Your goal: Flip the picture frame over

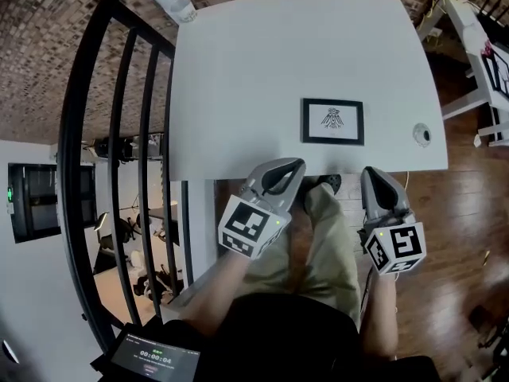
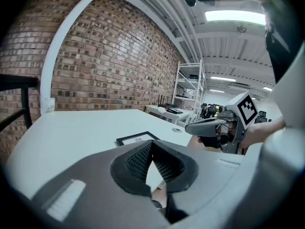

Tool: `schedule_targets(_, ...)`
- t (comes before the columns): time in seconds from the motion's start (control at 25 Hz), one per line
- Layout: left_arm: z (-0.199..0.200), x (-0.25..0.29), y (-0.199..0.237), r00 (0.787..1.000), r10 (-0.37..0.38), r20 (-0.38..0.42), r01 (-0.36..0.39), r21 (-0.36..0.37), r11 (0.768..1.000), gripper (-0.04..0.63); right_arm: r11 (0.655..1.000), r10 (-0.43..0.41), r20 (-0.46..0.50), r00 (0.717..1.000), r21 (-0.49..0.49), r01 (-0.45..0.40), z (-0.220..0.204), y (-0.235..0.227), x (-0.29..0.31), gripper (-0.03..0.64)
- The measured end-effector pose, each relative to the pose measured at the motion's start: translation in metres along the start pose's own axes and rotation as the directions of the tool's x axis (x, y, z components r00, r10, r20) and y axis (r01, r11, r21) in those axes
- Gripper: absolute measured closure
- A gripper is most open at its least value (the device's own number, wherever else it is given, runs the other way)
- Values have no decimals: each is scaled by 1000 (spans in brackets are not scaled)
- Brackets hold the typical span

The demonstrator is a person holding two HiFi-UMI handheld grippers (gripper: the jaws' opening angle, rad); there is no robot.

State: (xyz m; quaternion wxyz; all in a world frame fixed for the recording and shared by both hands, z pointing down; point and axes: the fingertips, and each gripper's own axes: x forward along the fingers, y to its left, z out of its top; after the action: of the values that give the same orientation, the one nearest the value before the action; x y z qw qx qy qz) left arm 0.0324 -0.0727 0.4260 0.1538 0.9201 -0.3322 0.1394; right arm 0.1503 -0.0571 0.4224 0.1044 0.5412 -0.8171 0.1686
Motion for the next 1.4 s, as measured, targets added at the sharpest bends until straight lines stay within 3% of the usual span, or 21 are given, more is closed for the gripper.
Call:
schedule_targets(0.4,-20,50,47,992,56,-116,-62,-44,997,577,998,-39,-47,998,42,41,-19,-42,47,624)
schedule_targets(0.92,-40,81,62,975,72,-208,-83,-44,996,529,995,-67,-163,984,67,78,-43,-69,81,554)
schedule_targets(1.2,-44,88,64,967,79,-243,-91,-40,995,529,993,-69,-293,954,69,93,-53,-72,91,539)
schedule_targets(1.4,-48,92,65,960,77,-269,-88,-30,996,529,991,-64,-335,940,85,98,-54,-72,97,535)
